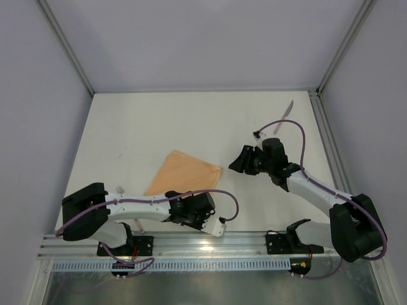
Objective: Fold the napkin into a case and place the utensils inside
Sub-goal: Pick up the upper triangle-folded napkin from the center of the board, then pass from the left arm to the right
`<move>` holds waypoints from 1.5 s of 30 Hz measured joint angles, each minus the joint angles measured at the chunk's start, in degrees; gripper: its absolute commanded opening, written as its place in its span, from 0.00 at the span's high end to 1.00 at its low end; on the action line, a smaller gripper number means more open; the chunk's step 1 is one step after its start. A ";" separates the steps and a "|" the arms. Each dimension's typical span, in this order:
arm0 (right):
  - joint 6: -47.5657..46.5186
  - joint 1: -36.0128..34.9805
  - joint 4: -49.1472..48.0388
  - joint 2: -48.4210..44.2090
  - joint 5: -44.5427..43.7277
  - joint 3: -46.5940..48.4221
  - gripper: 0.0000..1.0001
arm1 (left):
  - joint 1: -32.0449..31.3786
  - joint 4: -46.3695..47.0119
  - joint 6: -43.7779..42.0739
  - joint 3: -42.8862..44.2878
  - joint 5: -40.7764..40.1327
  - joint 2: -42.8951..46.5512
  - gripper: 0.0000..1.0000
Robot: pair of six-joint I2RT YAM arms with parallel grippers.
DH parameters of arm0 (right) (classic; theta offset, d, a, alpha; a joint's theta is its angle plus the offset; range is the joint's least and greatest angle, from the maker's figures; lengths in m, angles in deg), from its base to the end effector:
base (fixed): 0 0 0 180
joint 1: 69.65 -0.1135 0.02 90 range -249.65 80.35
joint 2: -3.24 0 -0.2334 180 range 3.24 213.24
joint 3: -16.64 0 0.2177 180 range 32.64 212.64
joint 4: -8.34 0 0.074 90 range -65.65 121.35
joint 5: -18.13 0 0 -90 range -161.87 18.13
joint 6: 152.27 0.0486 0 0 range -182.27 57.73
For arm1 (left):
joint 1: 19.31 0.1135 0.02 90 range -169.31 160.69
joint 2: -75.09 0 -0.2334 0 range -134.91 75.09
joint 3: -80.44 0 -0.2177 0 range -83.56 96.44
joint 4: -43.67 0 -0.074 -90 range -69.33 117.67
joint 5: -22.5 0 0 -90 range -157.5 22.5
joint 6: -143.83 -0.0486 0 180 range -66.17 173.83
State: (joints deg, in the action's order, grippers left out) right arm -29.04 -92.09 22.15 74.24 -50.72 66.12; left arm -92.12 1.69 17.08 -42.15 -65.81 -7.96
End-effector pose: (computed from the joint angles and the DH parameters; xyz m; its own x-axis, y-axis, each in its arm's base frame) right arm 0.2187 0.1093 0.1853 -0.7913 0.2262 -0.5681 -0.2325 0.7480 0.6216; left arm 0.0680 -0.2246 0.1376 0.3544 0.8781 -0.3214 0.9313 -0.3004 0.2060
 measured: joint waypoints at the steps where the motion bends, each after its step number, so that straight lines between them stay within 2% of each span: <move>1: -0.09 0.02 0.31 -0.33 0.02 0.00 0.53 | -0.15 0.07 -0.04 0.00 -0.02 -0.13 0.91; 3: -0.39 0.07 0.98 -1.16 0.15 0.00 0.53 | -0.31 0.24 -0.09 0.00 -0.24 -0.26 1.00; 8: -4.33 0.07 1.92 -6.08 1.44 0.00 0.53 | 0.37 0.44 0.26 -0.09 -0.07 0.31 1.00; 12: -10.62 0.11 -0.70 -17.18 2.21 -2.19 0.52 | 4.87 -0.66 0.79 0.09 3.48 3.78 1.00; 20: -27.63 -1.51 -17.11 -41.16 5.01 -19.93 0.41 | 13.60 -3.50 2.32 5.09 9.40 7.26 1.00; 22: -33.03 -5.05 -21.42 -44.35 5.60 -25.18 0.40 | 14.58 -4.57 2.78 6.19 10.36 7.39 1.00; 24: -39.63 -11.61 -22.32 -45.48 5.03 -28.50 0.38 | 15.56 -5.31 3.32 7.17 11.02 7.61 1.00; 29: -52.72 -25.55 -24.02 -39.52 2.12 -29.62 0.32 | 17.62 -6.54 4.20 8.37 12.66 8.50 1.00; 35: -61.29 -29.35 -33.16 -20.92 -1.29 -29.00 0.28 | 18.18 -7.58 4.98 8.92 13.35 8.70 1.00; 41: -63.69 -32.92 -48.83 -1.86 -3.41 -26.88 0.27 | 18.62 -8.13 5.25 8.96 14.01 8.72 1.00; 45: -63.69 -33.62 -57.79 7.63 -4.24 -25.83 0.27 | 19.34 -9.31 5.29 9.01 14.60 9.01 1.00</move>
State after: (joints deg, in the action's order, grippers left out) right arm -92.73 -125.71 -35.64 81.87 -54.96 40.28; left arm -72.78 -7.62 22.37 -33.14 -51.21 1.05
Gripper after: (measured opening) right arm 0.731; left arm 0.008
